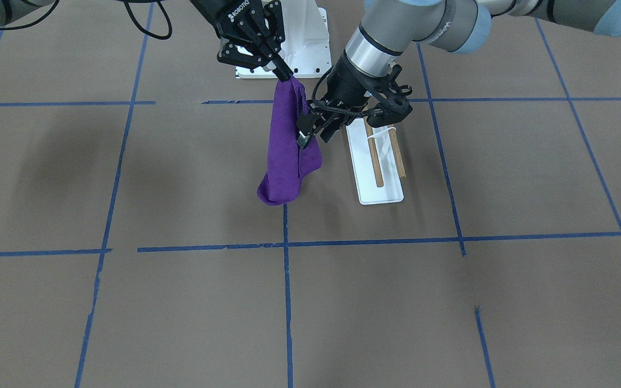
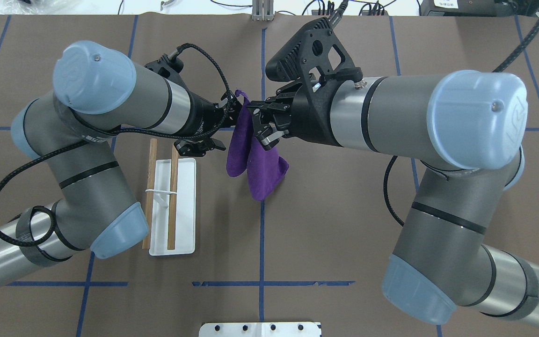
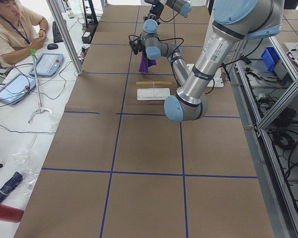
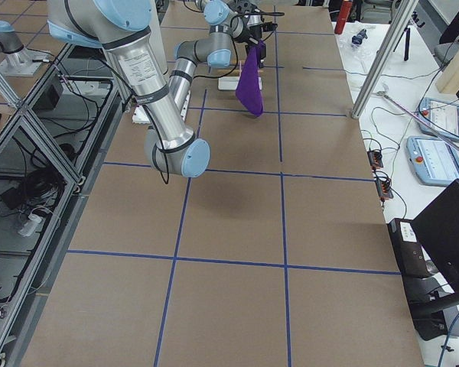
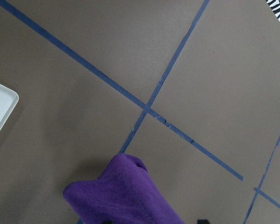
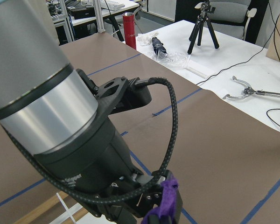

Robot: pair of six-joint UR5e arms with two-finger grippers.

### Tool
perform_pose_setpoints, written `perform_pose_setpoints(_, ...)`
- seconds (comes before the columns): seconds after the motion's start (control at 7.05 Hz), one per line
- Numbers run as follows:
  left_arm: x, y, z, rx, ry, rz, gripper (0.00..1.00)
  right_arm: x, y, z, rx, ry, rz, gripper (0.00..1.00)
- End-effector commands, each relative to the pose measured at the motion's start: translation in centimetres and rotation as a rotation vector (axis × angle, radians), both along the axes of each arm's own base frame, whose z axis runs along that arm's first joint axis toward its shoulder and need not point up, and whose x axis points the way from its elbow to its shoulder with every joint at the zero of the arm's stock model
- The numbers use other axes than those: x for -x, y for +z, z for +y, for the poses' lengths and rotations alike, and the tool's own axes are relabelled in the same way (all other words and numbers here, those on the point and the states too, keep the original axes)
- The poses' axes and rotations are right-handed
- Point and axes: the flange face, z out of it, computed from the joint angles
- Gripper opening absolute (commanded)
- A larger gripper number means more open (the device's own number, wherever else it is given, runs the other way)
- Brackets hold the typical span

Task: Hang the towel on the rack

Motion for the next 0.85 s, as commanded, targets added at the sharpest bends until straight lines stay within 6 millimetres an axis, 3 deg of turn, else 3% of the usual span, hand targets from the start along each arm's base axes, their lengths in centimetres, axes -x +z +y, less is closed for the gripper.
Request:
perform_pose_setpoints(0.0,-0.18,-0.22,0.46,0.002,0.007,0.006,0.62,-0.07,-0.05,-0.17,-0.001,0.02,0.0,0.0)
perform_pose_setpoints(0.28,0.0,-0.32,0.44,0.035,-0.027,0.016,0.0,-0.08,-0.05,-0.18,0.0,0.022,-0.001,0.0)
perform_pose_setpoints(0.71,-0.08,-0.39,0.61,0.032,-0.024,0.018,0.0,0.03,0.02,-0.25,0.001,0.022,0.0,0.0)
